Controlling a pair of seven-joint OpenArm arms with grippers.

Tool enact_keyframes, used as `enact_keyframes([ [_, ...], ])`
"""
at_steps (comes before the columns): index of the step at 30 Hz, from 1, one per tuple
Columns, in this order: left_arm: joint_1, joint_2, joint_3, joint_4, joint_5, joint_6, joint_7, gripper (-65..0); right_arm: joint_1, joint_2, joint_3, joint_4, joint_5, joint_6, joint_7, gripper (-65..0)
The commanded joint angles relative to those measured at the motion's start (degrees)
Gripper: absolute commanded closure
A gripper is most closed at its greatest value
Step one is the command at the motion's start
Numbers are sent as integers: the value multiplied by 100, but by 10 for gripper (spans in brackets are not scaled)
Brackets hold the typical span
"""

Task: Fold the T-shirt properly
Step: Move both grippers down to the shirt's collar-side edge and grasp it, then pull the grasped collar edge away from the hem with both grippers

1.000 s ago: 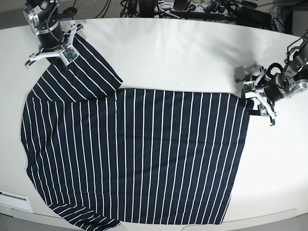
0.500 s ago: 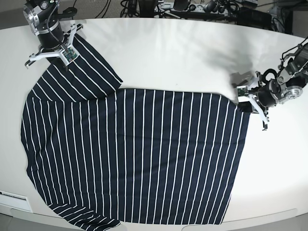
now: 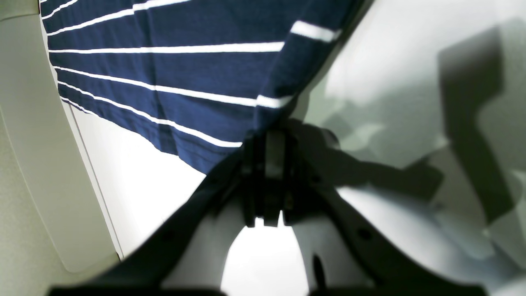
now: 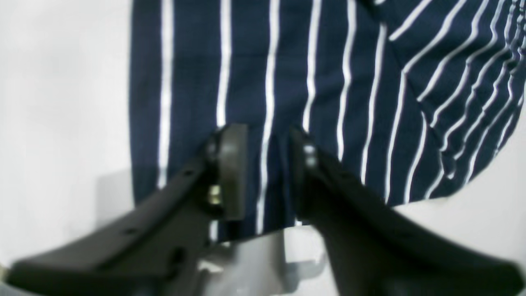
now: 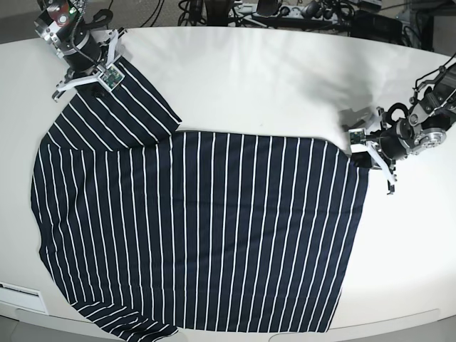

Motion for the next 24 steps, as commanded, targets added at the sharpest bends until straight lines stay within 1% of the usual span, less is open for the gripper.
enact_keyframes([
  [1,0,-76,31,-11,-9,-236,68,0,-20,68,35,55,4,2,-20,-284],
  [3,2,-76,31,-11,-9,-236,68,0,-20,68,33,55,76,4,-52,-319],
  [5,0,-76,31,-11,-9,-236,68,0,-20,68,24,55,352,61,-166,-319],
  [7,0,-76,31,-11,-9,-236,68,0,-20,68,15,55,614,249,-328,-319],
  [8,0,-76,31,-11,-9,-236,68,0,-20,68,15,66,603,251,-337,-319],
  [9,0,-76,31,-11,-9,-236,68,0,-17,68,17,94,516,118,-330,-319],
  [11,0,-76,31,-11,-9,-236,68,0,-17,68,20,256,116,-267,-295,-319],
  [12,0,-76,31,-11,-9,-236,68,0,-20,68,20,382,-33,-409,-295,-319],
  [13,0,-76,31,-11,-9,-236,68,0,-20,70,20,525,-76,-442,-299,-319],
  [14,0,-76,31,-11,-9,-236,68,0,-26,70,20,656,-35,-404,-310,-319],
  [16,0,-76,31,-11,-9,-236,70,0,-81,68,20,822,170,-203,-348,-319],
  [19,0,-79,31,-11,-9,-236,72,0,-227,66,20,833,487,28,-393,-319],
  [24,2,-72,31,-11,-11,-238,63,0,-466,66,20,833,516,31,-496,-320],
])
